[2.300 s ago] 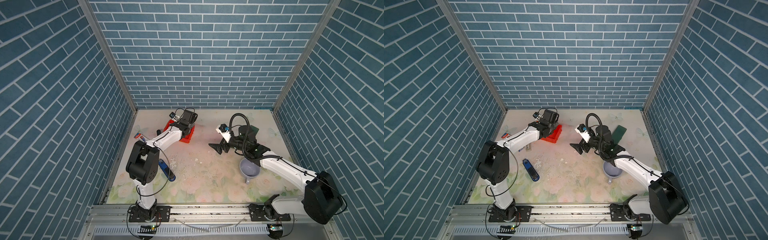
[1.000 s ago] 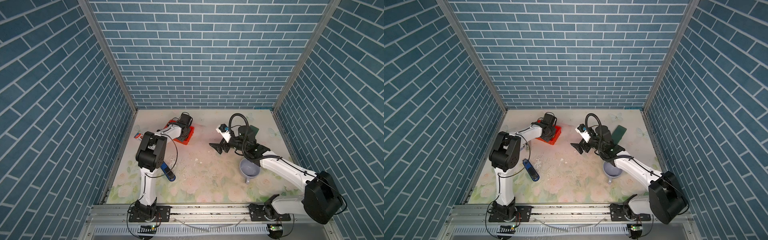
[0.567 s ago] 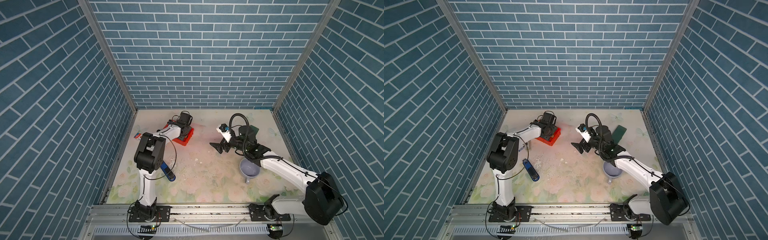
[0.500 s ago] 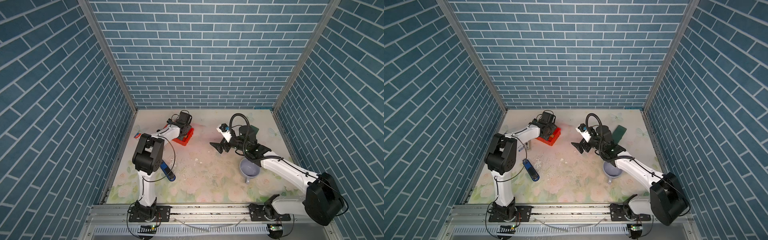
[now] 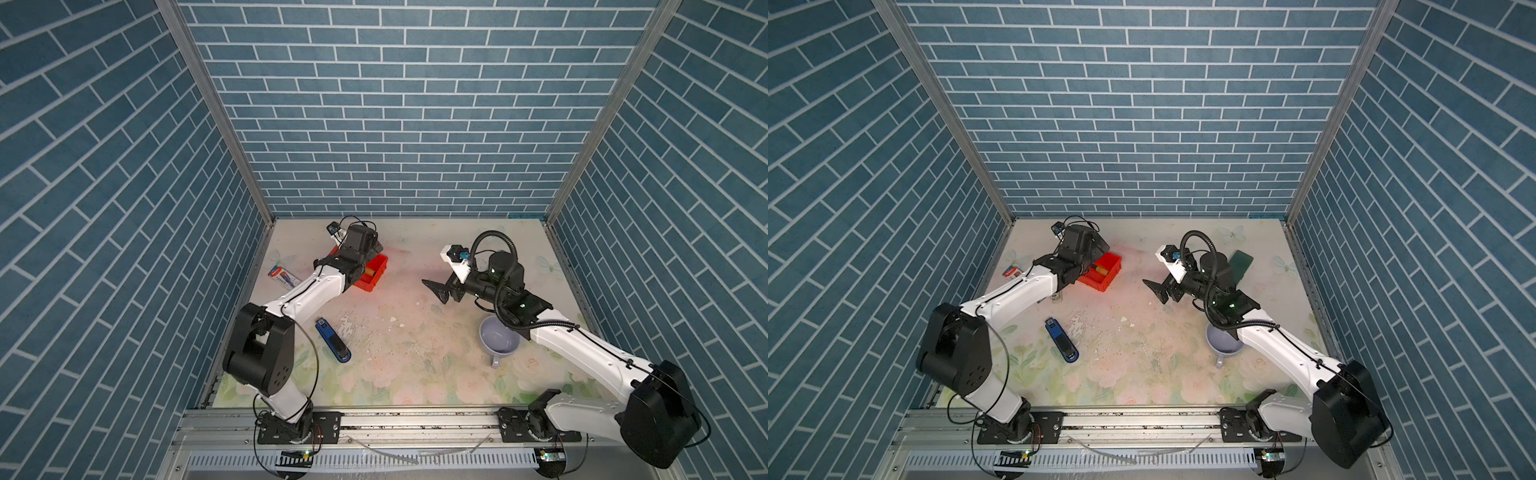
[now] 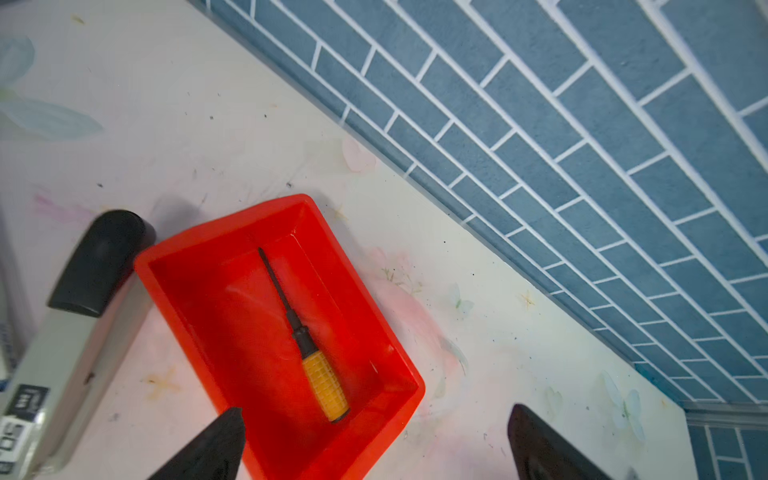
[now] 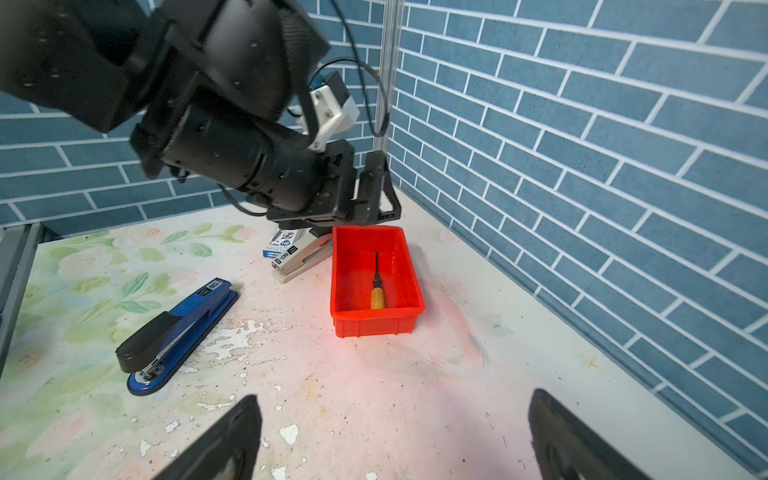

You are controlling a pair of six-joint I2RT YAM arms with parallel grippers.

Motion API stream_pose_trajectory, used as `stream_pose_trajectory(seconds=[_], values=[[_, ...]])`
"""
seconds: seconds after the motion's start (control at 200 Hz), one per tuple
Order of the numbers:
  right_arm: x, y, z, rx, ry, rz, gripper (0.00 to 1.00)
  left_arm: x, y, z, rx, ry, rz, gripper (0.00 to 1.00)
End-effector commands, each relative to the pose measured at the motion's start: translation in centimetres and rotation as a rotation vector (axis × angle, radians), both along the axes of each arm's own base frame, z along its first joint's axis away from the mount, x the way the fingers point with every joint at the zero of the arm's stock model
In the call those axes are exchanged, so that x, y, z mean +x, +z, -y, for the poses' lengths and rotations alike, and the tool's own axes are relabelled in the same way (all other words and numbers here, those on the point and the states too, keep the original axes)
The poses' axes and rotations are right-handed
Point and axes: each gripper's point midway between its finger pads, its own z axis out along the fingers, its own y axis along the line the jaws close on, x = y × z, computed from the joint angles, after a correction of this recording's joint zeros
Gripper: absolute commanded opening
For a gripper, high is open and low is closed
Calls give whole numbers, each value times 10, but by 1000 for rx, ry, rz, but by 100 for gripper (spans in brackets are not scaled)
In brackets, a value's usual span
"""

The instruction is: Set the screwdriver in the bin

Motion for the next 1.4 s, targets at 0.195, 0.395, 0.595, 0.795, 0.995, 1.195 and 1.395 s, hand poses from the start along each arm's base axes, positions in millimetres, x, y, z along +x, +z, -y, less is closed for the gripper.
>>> stream_pose_trajectory(seconds=[0.195,0.395,0.595,0.795,0.995,1.195,1.395], values=[[10,4,46,89,-171,5,99,-43,29,-22,350,-198,214,100],[27,-13,93,56,-324,-11,99,-73,25,-46,508,-242,267,100],[43,-40,156,-38,-550,-17,99,-86,10,-72,604,-231,234,100],[58,-80,234,-150,-820,-62,99,-94,-17,-105,648,-167,168,100],[69,-122,262,-38,-921,-138,99,-98,-29,-140,652,-48,160,100],[81,-146,277,53,-967,-149,99,-94,-41,-158,632,18,174,100],[89,-160,283,76,-961,-172,99,-81,-52,-162,617,12,190,100]])
